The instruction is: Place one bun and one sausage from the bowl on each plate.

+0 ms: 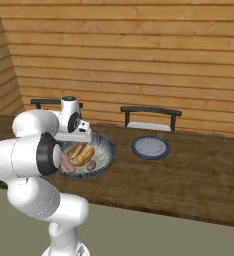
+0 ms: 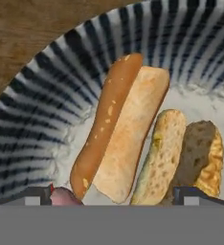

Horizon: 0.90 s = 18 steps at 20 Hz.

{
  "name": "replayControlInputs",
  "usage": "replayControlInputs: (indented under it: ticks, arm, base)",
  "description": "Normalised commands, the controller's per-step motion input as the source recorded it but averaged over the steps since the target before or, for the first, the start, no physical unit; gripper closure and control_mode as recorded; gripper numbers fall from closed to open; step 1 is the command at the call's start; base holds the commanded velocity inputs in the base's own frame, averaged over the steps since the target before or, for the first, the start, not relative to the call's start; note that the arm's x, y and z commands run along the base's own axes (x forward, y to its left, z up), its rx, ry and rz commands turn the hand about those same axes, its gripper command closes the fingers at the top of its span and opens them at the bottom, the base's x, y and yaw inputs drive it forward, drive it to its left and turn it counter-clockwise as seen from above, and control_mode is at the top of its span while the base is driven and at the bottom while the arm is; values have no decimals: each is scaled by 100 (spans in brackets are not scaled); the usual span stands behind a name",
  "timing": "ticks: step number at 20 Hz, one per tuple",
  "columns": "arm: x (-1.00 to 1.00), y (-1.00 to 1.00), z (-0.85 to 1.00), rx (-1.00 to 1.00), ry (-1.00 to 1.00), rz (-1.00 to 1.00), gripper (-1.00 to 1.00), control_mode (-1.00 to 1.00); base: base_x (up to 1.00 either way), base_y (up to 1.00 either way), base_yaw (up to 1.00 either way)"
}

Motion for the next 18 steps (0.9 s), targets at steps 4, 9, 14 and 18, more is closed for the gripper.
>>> replayControlInputs:
  ticks: [4, 9, 14, 18]
  arm:
    - [44, 0, -36, -2, 0, 0, -100, -100]
    - [26, 0, -38, -4, 0, 0, -100, -100]
    - [17, 4, -25, -2, 0, 0, -100, -100]
    - [21, 4, -13, 0, 0, 0, -100, -100]
  base:
    - [0, 0, 0]
    - [0, 0, 0]
    - [0, 0, 0]
    - [0, 0, 0]
